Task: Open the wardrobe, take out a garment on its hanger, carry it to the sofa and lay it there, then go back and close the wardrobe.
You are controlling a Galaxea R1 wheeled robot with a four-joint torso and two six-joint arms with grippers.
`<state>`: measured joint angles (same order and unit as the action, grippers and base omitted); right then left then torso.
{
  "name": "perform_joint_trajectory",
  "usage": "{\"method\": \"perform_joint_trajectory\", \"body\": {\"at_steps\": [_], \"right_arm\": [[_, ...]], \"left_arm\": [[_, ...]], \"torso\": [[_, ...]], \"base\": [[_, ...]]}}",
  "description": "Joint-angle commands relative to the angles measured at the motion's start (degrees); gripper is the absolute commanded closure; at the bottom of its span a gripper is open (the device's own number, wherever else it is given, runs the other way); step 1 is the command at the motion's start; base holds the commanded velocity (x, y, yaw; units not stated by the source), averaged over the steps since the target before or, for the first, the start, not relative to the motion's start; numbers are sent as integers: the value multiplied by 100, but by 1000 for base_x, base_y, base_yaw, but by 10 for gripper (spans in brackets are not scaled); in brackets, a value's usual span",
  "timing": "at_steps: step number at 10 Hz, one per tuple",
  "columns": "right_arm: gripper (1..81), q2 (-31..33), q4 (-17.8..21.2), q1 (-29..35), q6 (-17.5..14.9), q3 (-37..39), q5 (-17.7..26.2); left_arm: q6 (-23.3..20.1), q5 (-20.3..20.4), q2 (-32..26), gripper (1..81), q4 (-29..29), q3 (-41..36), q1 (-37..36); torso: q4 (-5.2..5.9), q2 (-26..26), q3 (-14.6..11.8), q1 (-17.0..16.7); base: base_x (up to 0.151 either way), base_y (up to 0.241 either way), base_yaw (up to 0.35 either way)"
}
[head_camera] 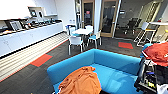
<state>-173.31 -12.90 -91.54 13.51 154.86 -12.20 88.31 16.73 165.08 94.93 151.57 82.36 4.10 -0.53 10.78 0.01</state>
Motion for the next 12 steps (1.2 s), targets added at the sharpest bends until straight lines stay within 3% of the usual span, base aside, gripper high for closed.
{"method": "perform_joint_trajectory", "body": {"at_steps": [1,5,8,12], "right_arm": [[10,-22,15,87,-15,-9,289],[10,-30,15,122,-15,8,289],[10,-39,-29,157,-32,17,297],[10,-101,-55,298,-41,17,596]], "left_arm": [[-51,-170,-72,10,43,14,-181],[-42,-205,-19,10,43,66,-189],[2,-196,200,10,26,566,-189],[37,-205,315,10,17,752,-189]], "torso": [[0,0,0,0],[0,0,0,0],[0,0,0,0],[0,0,0,0]], "base": [[0,0,229],[0,0,235],[0,0,238],[0,0,249]]}}
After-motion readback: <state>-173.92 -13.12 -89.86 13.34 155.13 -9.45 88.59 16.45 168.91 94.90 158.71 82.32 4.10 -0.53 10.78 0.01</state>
